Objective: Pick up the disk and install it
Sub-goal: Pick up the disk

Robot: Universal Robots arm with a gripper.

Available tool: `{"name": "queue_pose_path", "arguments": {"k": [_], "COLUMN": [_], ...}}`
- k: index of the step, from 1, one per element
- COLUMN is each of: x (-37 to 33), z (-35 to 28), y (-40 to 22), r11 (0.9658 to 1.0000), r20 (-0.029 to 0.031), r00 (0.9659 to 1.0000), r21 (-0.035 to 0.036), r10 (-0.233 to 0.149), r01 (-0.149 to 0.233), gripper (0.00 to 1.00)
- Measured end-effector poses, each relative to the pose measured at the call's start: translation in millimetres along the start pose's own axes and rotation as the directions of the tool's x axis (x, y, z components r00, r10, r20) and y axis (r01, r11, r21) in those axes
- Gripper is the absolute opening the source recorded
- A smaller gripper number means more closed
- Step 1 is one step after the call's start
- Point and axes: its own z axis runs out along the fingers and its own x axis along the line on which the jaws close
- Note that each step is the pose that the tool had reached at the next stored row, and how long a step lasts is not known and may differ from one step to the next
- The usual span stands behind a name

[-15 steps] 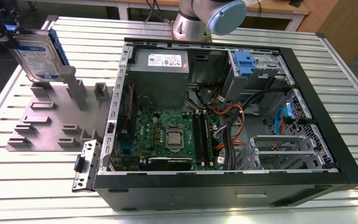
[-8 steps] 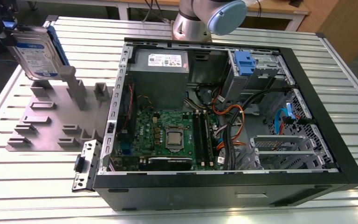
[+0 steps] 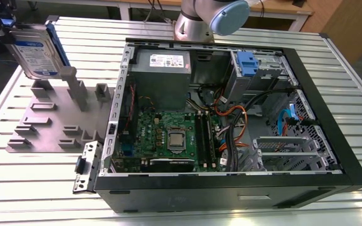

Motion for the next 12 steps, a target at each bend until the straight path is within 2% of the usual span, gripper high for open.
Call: {"name": "queue_pose_path", "arguments": {"k": [12], "x": [-0.1], "z": [-7.8], "y": [0.0], "r11": [1.0000], "r20": [-0.0001], "r00": [1.0000], "r21": [-0.0001], "r10": [0.000], "r01": [0.000], "gripper": [0.37]}}
